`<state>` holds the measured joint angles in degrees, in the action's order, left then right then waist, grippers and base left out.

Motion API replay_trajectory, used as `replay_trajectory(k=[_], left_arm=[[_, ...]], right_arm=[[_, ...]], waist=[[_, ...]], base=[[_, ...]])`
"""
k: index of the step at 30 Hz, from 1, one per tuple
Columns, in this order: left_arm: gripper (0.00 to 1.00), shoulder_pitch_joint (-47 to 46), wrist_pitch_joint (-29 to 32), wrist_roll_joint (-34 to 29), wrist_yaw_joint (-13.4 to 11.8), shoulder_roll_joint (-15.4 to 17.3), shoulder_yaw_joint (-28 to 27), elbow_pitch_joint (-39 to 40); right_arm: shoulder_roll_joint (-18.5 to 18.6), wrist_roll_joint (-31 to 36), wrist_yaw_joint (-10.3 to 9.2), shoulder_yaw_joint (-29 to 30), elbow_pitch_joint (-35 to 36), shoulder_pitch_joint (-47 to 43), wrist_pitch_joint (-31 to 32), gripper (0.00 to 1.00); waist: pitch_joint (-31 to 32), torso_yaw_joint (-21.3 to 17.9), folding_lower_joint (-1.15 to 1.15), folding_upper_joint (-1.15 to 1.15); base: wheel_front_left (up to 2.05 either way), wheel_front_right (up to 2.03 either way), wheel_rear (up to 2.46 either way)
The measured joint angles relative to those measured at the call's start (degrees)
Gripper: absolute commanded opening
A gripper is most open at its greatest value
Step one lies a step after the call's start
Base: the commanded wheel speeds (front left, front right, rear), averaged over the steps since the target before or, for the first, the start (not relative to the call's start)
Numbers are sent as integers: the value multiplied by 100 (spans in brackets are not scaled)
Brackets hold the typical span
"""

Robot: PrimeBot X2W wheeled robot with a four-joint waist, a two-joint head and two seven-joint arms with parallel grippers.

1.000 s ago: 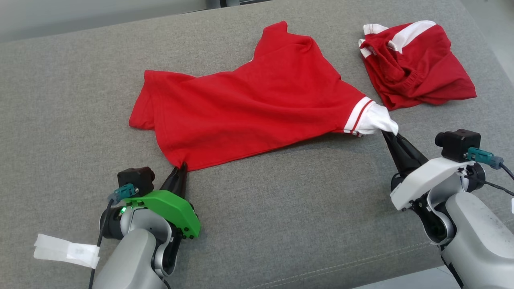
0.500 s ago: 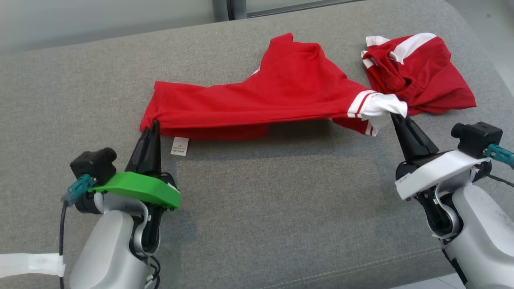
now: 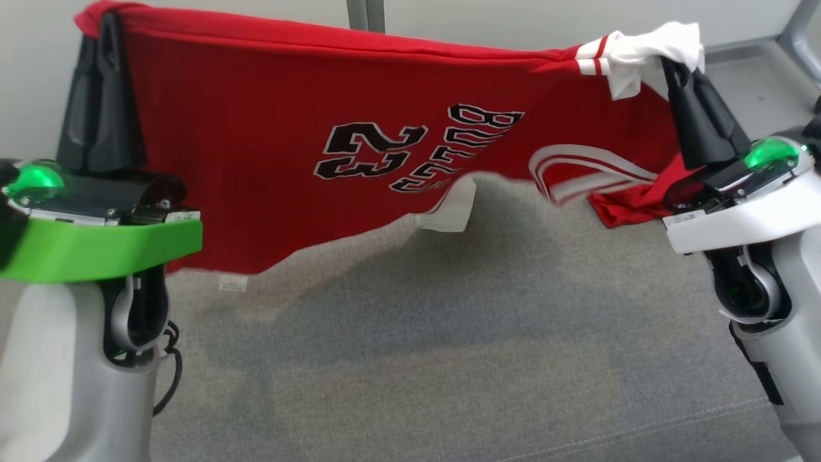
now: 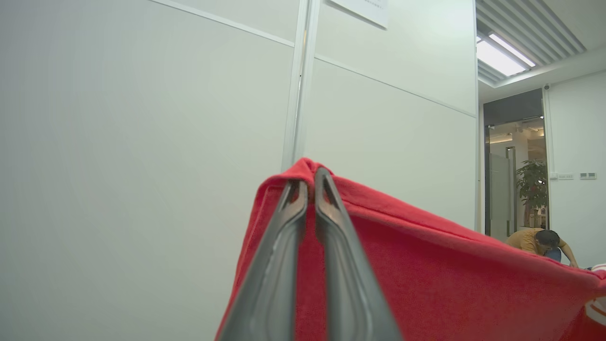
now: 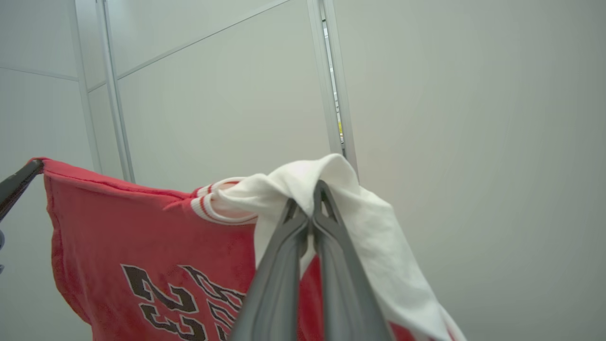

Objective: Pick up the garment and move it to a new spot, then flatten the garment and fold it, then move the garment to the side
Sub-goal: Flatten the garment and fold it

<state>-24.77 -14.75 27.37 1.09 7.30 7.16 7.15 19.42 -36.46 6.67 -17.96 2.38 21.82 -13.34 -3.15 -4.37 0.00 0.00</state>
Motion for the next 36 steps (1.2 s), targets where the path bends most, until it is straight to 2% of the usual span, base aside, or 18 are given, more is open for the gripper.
replay_trajectory(k=[10, 15, 19, 22, 24, 26, 27, 29, 31, 33, 36], left_arm=[[0, -10, -15, -301, 48, 299, 47, 1668], [0, -21, 511, -127, 41, 296, 174, 1775], [0, 108, 1042, 519, -115, 27, 320, 1374], [0, 127, 1352, 754, -169, -65, 413, 732], [0, -39, 1472, 747, -169, -47, 419, 145], [0, -506, 1454, 558, -202, 25, 290, -352], [0, -871, 1388, 490, -261, 44, 160, -492], [0, -1675, 1290, 246, -269, 132, 47, -614], [0, -2280, 1148, 158, -269, 132, -4, -664], [0, -2419, 1144, 111, -256, 143, 15, -783], [0, -2066, 1352, 114, -202, 218, 185, -1227]], right_arm=[[445, -644, 37, 235, 1436, 32, 333, 0], [620, -1025, 27, 380, 1619, 26, 848, 0], [539, -1458, -75, 21, 1274, -5, 1505, 0], [454, -1560, -83, -328, 661, 205, 1998, 0], [370, -1378, -208, -448, 63, 747, 2191, 0], [302, -837, -402, -283, -452, 1650, 2154, 0], [303, -544, -487, -156, -579, 2170, 2074, 0], [177, -419, -622, 131, -613, 3056, 1835, 0], [90, -302, -624, 112, -635, 3486, 1683, 0], [-38, -302, -624, -42, -853, 3406, 1667, 0], [-189, -352, -622, -454, -1321, 2753, 1864, 0]], waist=[[577, -44, 0, 0], [580, 1, 0, 0], [449, 56, 0, 0], [291, 104, 0, 0], [180, 149, 0, 0], [95, 219, 0, 0], [67, 263, 0, 0], [39, 353, 0, 0], [37, 448, 0, 0], [53, 524, 0, 0], [78, 577, 0, 0]], base=[[0, 0, 0], [0, 0, 0], [0, 0, 0], [0, 0, 0], [0, 0, 0], [0, 0, 0], [0, 0, 0], [0, 0, 0], [0, 0, 0], [0, 0, 0], [0, 0, 0]])
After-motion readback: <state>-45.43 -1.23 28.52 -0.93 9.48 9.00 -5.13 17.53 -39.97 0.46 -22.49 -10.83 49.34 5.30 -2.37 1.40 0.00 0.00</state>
